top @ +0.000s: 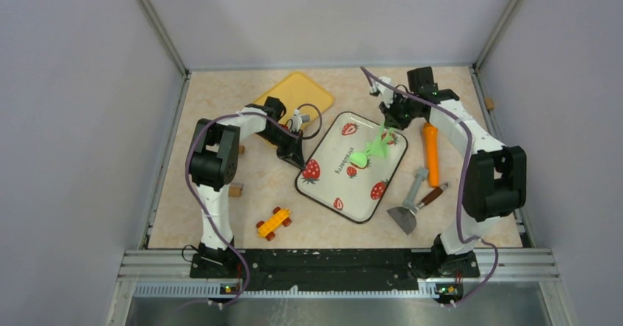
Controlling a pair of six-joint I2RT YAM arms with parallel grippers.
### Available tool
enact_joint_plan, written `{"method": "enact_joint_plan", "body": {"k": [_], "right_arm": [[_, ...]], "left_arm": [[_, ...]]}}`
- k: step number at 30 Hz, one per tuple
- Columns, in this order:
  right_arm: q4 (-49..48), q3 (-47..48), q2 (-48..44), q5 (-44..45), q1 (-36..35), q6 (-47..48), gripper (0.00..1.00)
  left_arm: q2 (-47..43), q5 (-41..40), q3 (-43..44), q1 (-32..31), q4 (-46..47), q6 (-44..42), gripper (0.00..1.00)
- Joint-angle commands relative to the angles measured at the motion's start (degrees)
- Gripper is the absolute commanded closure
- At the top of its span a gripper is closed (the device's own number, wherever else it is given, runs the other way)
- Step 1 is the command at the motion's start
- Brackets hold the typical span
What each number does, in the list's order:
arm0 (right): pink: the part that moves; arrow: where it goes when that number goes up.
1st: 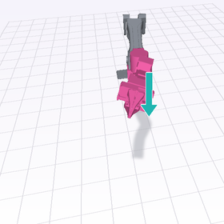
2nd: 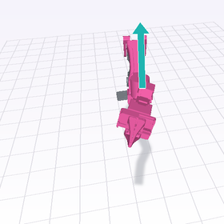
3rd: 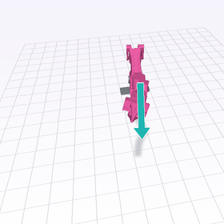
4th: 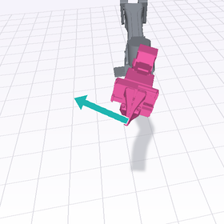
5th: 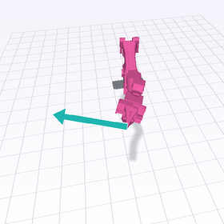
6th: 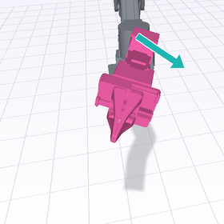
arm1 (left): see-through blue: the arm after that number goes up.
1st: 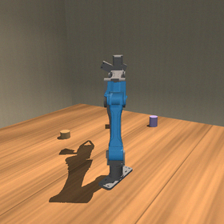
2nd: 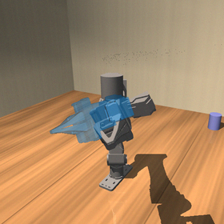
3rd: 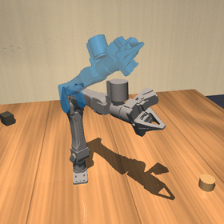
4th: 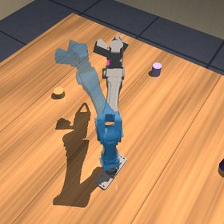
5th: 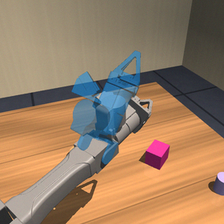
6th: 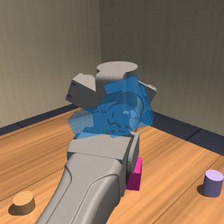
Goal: Roll out the dumpling wrappers from the dough
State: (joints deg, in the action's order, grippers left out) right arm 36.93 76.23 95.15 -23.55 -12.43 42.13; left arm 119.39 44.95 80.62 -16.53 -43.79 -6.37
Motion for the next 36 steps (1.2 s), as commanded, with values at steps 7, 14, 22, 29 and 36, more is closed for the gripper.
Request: {"method": "enact_joint_plan", "body": {"k": [7,14,22,29,36], "right_arm": [[-4.5,9.9,1.7,-2.3,1.4,-7.6,1.0],[-1.6,4.3,0.7,-4.3,1.3,-6.2,0.95],[7.5,3.5,6.8,-9.5,2.2,-10.9,0.63],[5.1,2.3,9.4,-9.8,3.6,-14.5,0.49],[1.1,-1.0,3.2,-12.8,4.1,-5.3,0.41]], "left_arm": [[-2.3,-3.2,-1.0,0.5,-0.1,-2.2,1.0],[-2.3,-3.2,-1.0,0.5,0.0,-2.1,1.0],[-2.3,-3.2,-0.6,0.5,-0.3,-2.3,1.0],[-4.1,-2.5,-1.3,0.6,-0.1,-2.6,1.0],[-9.1,-1.8,1.8,0.6,0.6,0.6,0.58]]}}
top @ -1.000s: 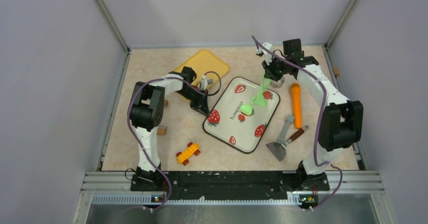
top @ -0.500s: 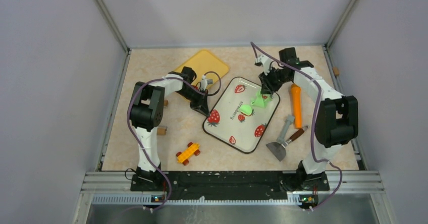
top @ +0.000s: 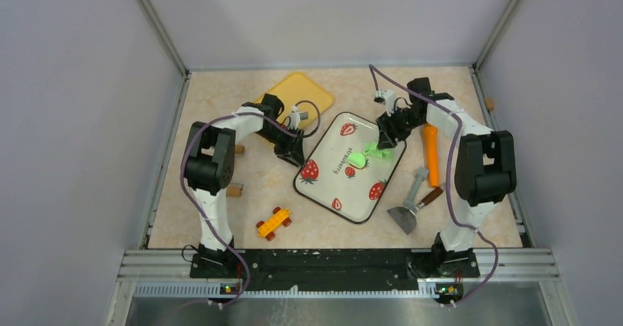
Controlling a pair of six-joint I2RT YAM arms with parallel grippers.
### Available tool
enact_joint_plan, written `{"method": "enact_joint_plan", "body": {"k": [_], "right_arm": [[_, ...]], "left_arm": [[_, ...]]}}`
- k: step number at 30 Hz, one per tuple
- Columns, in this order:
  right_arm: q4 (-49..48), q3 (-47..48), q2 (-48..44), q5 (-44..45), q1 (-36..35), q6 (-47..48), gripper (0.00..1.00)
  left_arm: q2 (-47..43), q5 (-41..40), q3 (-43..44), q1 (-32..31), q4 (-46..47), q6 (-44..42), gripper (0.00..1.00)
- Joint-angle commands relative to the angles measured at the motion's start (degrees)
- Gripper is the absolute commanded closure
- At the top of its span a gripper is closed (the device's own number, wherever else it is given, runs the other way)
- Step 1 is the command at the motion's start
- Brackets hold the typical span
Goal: Roll out the dumpling wrappers from the dough
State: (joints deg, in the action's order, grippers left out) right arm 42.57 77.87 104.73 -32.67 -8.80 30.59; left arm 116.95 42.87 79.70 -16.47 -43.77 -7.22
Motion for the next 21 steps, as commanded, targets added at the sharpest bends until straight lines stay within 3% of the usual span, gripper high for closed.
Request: {"method": "enact_joint_plan", "body": {"k": [1,7,12,16,19,21], "right_arm": [[-6.3,-4.5,-8.0,-4.1,0.4,8.2,0.4],[-9.6,-9.2,-9.9,-1.9,-1.6,17.6,0.38],[-14.7,-13.6,-11.6,-0.5,-1.8,24.7,0.38],[-21.8,-18.1,-14.4,-2.7,-1.8,32.0,0.36],[-29.7,-21.8,-16.4,-4.5,-1.8,33.1,0.35],[-32.1,-22.4,-16.2,-5.2,-1.8,33.1,0.34]], "left_arm": [[-7.2,0.9,3.7,0.5,0.7,2.4,0.55],[-4.3,4.5,12.2,-0.2,0.4,7.1,0.48],[0.1,7.3,18.3,-3.1,5.2,16.5,0.44],[3.1,11.4,19.5,-5.5,16.8,32.1,0.38],[6.2,14.7,19.5,-6.8,26.9,46.8,0.35],[8.7,15.9,21.1,-7.7,31.1,51.4,0.32]]}}
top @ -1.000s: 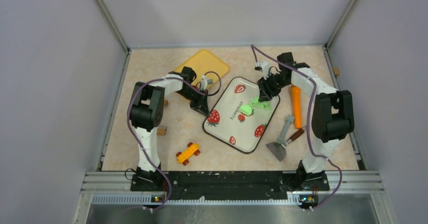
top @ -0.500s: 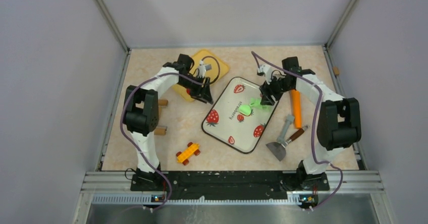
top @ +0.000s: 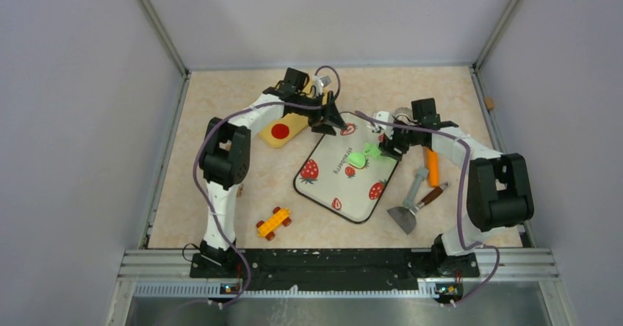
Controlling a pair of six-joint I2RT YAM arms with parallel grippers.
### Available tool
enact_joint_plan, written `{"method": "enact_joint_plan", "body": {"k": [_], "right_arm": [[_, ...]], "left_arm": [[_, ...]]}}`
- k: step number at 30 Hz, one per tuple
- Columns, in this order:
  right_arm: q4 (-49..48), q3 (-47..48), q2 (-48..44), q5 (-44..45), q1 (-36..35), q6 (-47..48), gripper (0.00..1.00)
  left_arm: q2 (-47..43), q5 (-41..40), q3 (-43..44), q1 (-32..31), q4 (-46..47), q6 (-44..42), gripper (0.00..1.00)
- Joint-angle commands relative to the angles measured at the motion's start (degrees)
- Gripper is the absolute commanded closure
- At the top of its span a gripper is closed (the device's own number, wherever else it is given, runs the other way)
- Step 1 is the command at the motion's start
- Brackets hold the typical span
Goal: Roll out the dumpling wrappers from the dough
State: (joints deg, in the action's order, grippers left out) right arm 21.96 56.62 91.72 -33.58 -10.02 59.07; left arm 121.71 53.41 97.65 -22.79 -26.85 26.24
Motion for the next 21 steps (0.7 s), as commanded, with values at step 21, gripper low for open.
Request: {"method": "enact_joint_plan", "body": {"k": [21], "right_arm": [[-12.8,-0.2,-3.7,-5.1,-1.6,-0.8,0.34]], "left_arm": [[13.7,-3.4,14.2,-11.8,10.1,10.6,0.25]]}}
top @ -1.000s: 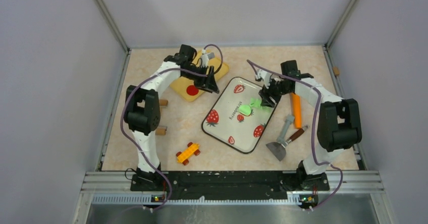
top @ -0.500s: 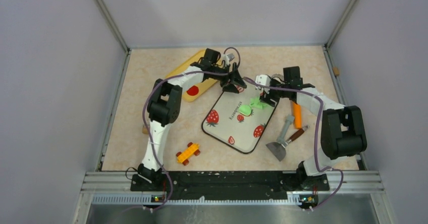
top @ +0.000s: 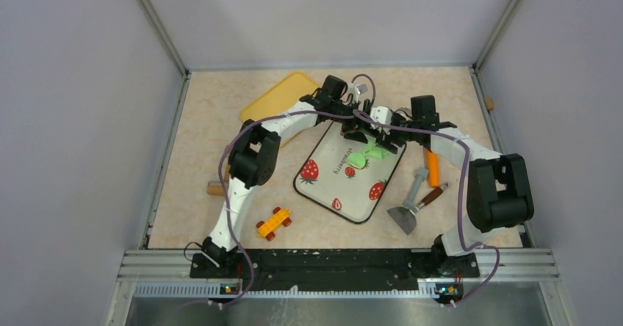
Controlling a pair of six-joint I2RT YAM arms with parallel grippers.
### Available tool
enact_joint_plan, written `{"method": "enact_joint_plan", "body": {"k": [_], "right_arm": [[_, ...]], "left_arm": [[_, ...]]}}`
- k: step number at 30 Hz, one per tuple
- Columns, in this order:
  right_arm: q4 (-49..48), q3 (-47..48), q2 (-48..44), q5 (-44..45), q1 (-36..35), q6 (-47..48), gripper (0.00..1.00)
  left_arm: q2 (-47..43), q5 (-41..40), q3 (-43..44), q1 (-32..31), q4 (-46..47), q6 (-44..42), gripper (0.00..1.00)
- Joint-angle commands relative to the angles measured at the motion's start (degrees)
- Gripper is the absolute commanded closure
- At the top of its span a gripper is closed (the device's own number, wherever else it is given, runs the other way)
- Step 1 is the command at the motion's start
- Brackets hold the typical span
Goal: Roll out the dumpling wrappers from the dough
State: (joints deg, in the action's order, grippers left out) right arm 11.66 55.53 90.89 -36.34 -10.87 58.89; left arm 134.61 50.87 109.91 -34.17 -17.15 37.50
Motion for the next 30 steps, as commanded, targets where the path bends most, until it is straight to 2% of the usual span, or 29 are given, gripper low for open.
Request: {"method": "enact_joint_plan", "body": {"k": [1,9,18,24,30], "right_arm": [[-2.7,0.9,-2.9,-2.3,-0.9,-0.8,0.34],[-3.6,0.9,-3.2,-1.8,-0.9,-1.5,0.34],[-6.6,2.0,-2.7,0.7,-0.8,-3.8,0.34],[-6.3,3.5,-3.1,1.8,-0.8,-4.5,0.35],[-4.4,4.4,-5.1,1.3,-0.6,-4.3,0.35]], "left_arm": [[1.0,-0.9,2.0,-0.6,0.4,-0.5,0.25],[2.6,-1.5,4.4,-1.7,-0.3,-1.9,0.25],[4.1,-5.4,8.8,-2.3,-7.3,-9.3,0.26],[4.9,-6.2,9.7,-2.2,-11.5,-13.1,0.26],[5.6,-7.3,9.6,-1.4,-11.8,-14.1,0.27]]}}
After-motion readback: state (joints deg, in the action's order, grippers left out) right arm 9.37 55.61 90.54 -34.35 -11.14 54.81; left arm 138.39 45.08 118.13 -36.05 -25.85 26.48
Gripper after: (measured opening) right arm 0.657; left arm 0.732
